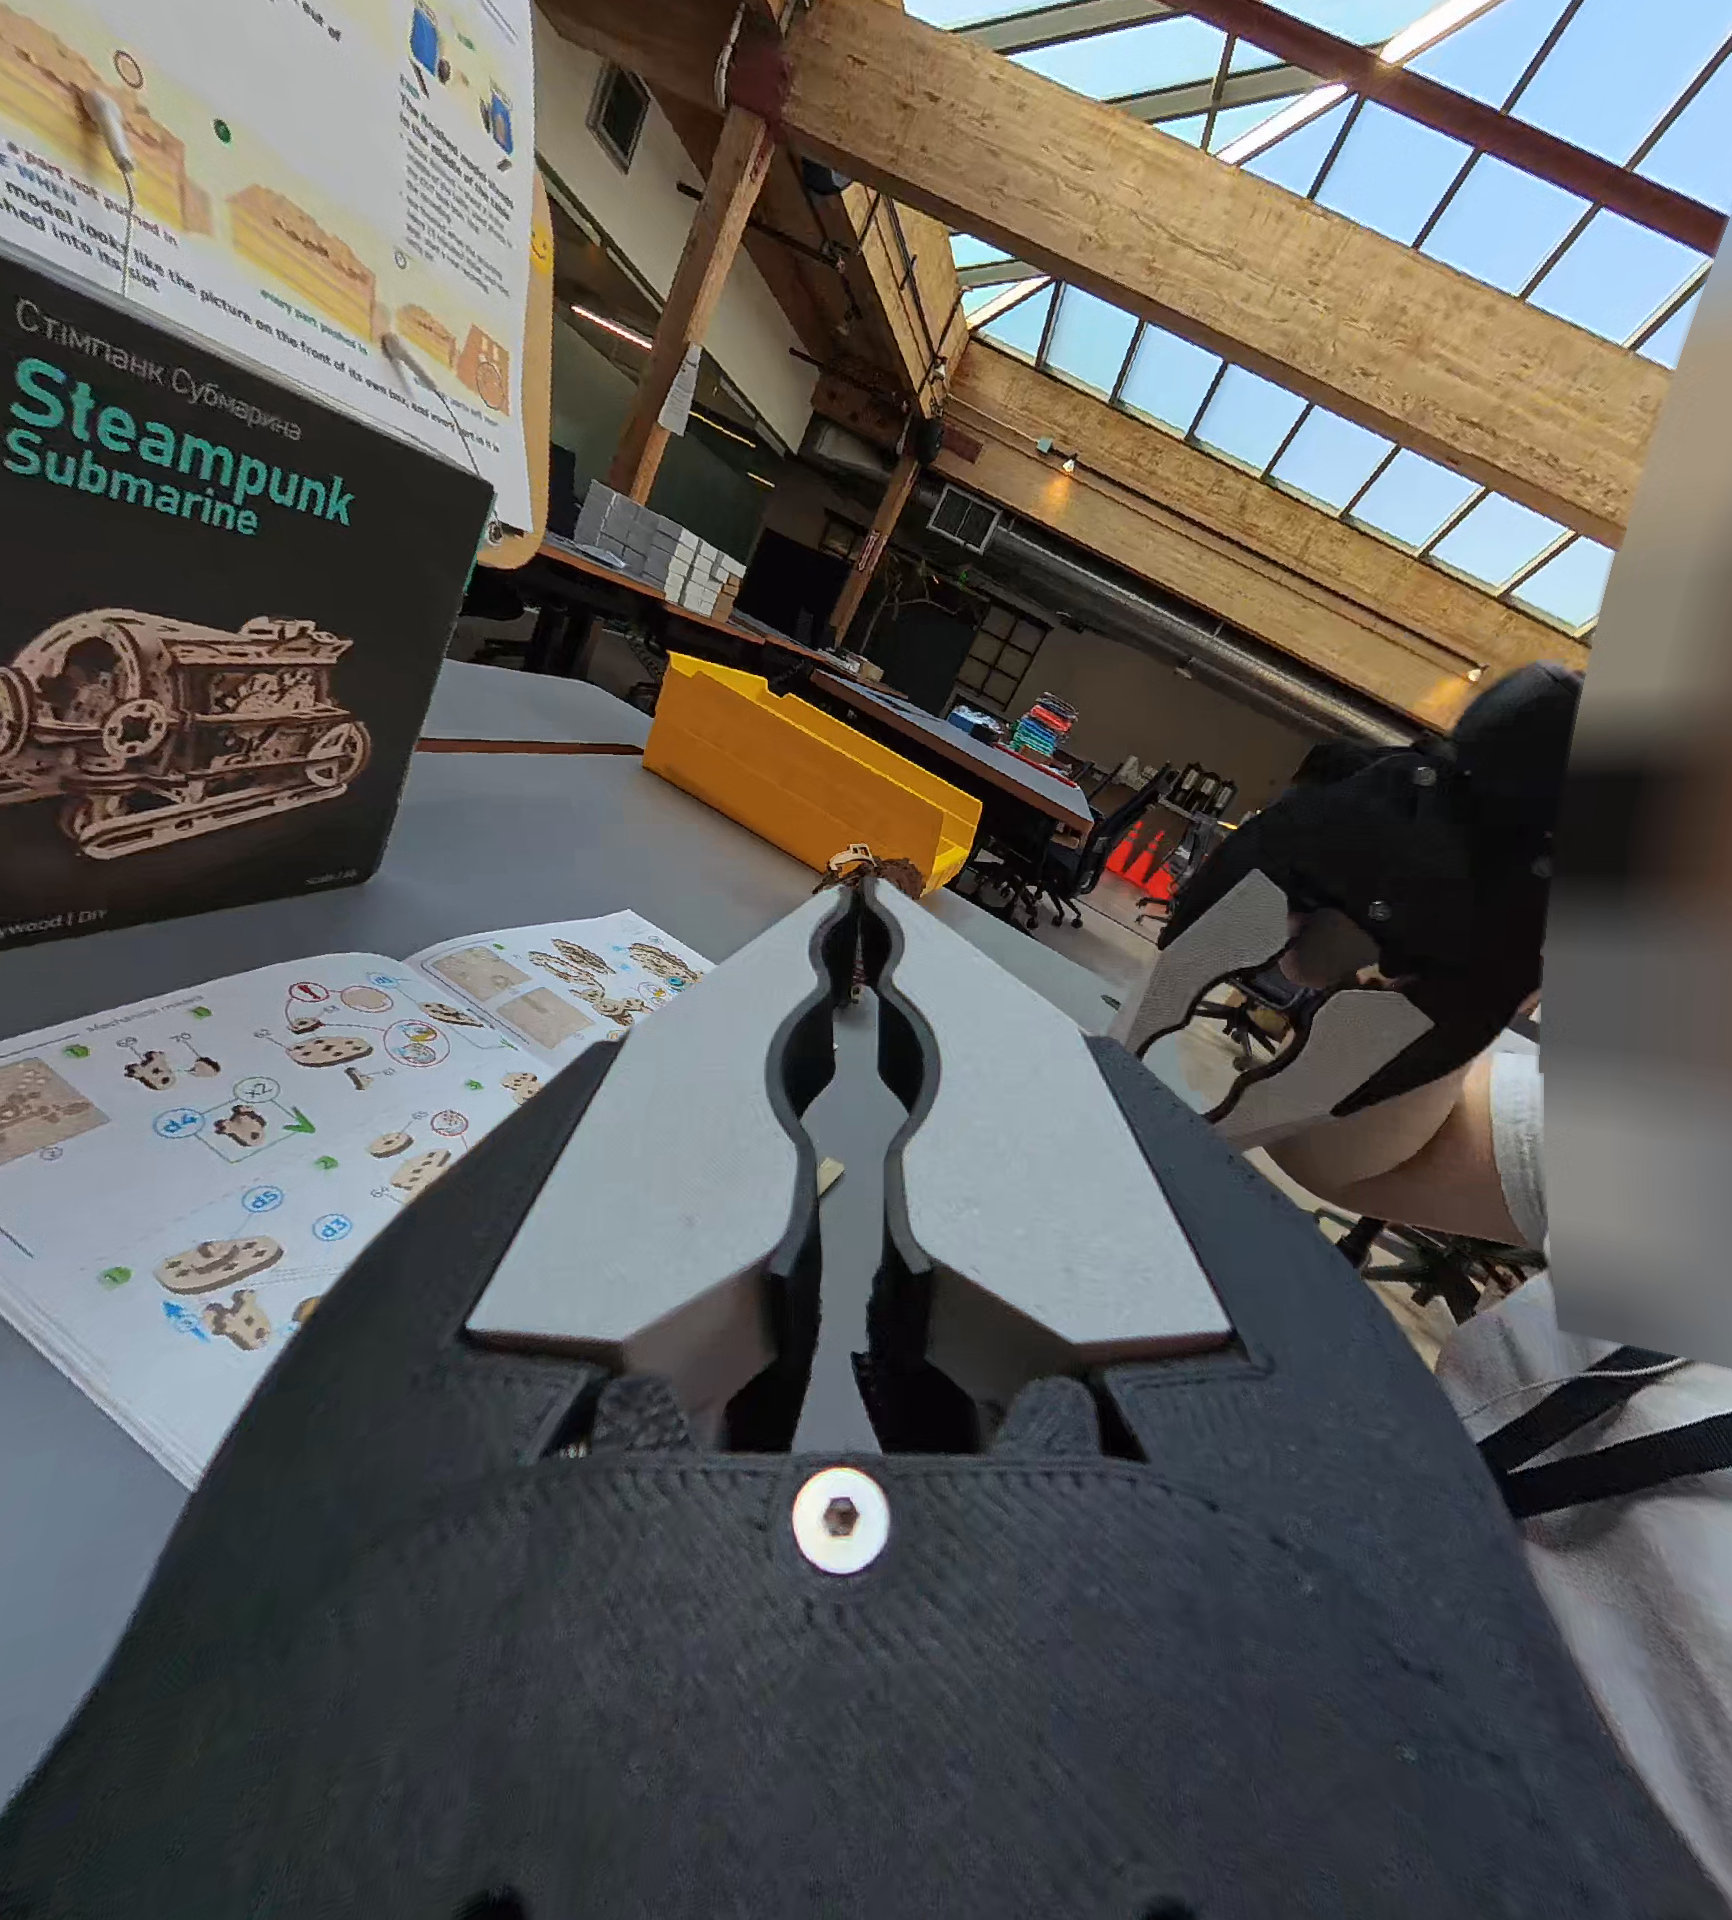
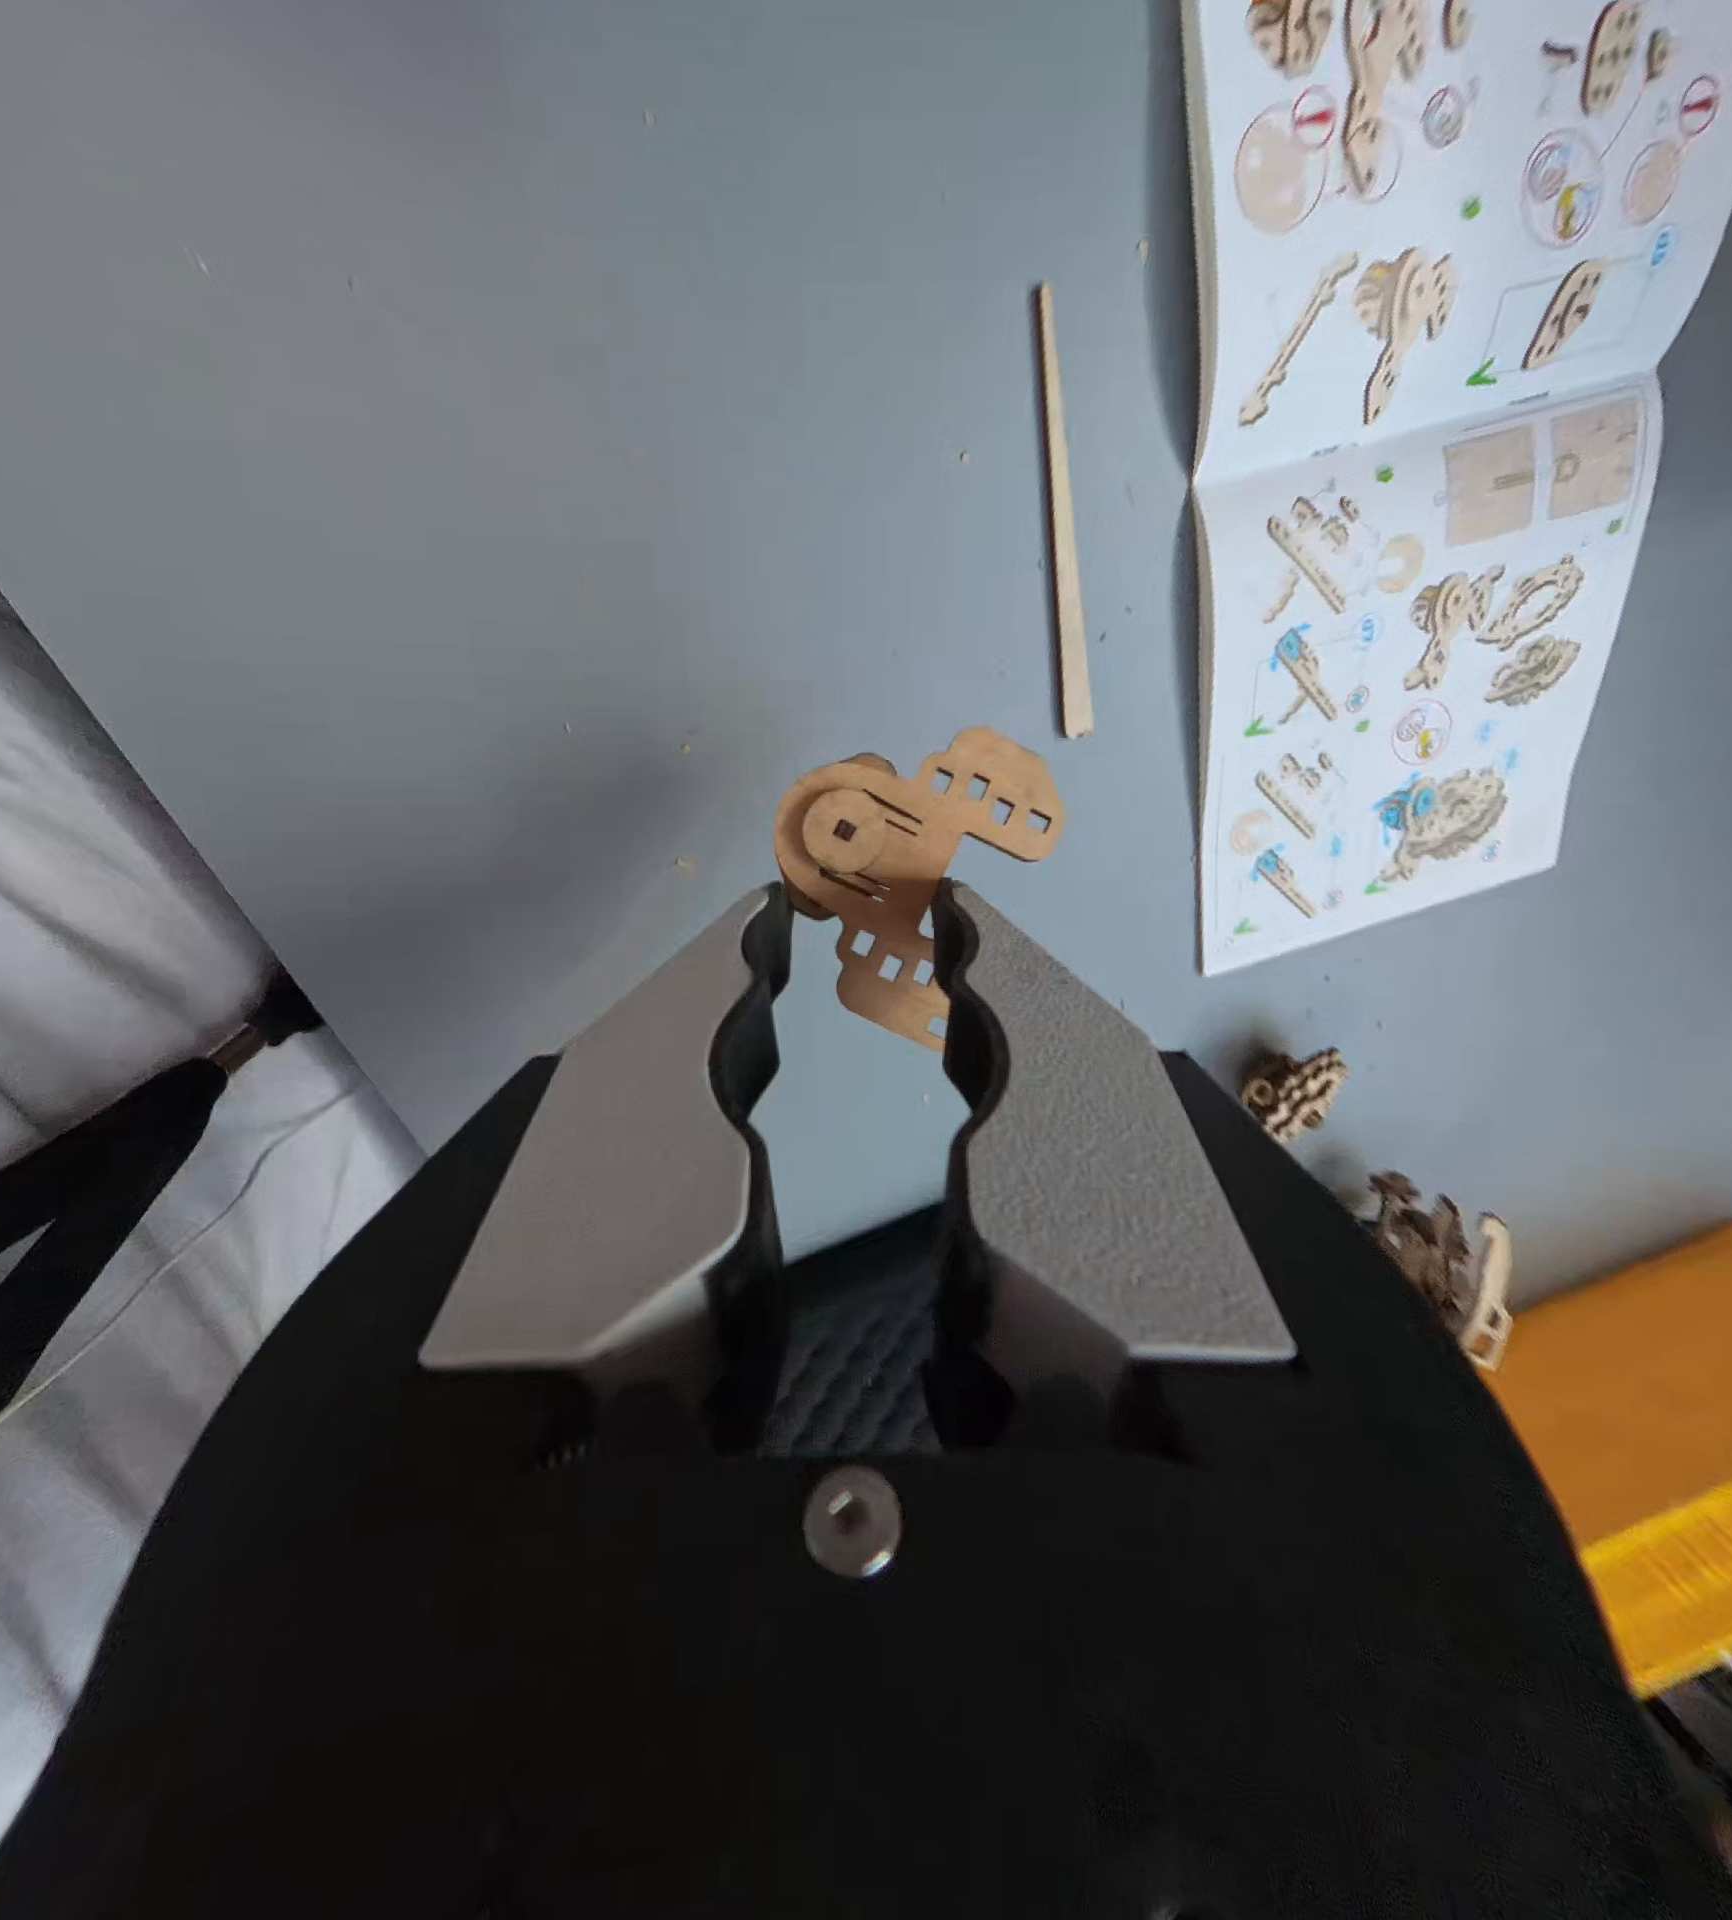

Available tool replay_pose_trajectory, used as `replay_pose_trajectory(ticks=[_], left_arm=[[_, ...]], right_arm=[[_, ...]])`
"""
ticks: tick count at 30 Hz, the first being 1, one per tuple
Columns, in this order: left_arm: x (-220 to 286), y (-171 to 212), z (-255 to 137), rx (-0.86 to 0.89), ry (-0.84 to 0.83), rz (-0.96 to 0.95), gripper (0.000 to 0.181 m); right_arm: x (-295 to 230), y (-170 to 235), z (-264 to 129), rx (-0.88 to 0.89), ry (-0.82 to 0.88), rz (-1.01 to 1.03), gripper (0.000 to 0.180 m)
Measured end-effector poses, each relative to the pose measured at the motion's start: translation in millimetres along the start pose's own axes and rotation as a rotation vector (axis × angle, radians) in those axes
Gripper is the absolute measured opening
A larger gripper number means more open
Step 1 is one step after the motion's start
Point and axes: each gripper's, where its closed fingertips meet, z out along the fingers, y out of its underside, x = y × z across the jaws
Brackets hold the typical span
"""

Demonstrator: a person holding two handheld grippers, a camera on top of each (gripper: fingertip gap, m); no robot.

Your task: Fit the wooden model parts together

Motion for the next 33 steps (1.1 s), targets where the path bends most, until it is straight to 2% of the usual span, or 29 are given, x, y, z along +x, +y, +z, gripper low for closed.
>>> replay_pose_trajectory(ticks=[1, 4, 7, 11, 16, 22, 26, 33], left_arm=[[-2, -2, -2, 0.008, -0.004, -0.012, 0.000], [-4, -5, -6, 0.032, 0.005, -0.038, 0.000], [-4, -6, -8, 0.042, -0.003, -0.038, 0.000], [-2, -6, -9, 0.040, -0.001, -0.032, 0.000], [0, -7, -10, 0.042, 0.014, -0.065, 0.000], [4, -9, -12, 0.052, 0.052, -0.110, 0.000], [7, -13, -13, 0.066, 0.074, -0.120, 0.000], [11, -8, -11, 0.038, 0.091, -0.139, 0.000]], right_arm=[[-5, 4, -3, -0.106, 0.044, -0.056, 0.027], [-32, 6, -4, -0.262, 0.031, -0.156, 0.027], [-50, 25, -4, -0.418, -0.039, -0.236, 0.027], [-75, 12, 0, -0.401, -0.206, -0.309, 0.027], [-82, -10, -2, -0.350, -0.240, -0.344, 0.027], [-59, 27, 17, -0.507, -0.250, -0.306, 0.027], [-43, 36, 16, -0.465, -0.286, -0.265, 0.027], [-6, 56, 8, -0.534, -0.248, -0.170, 0.026]])
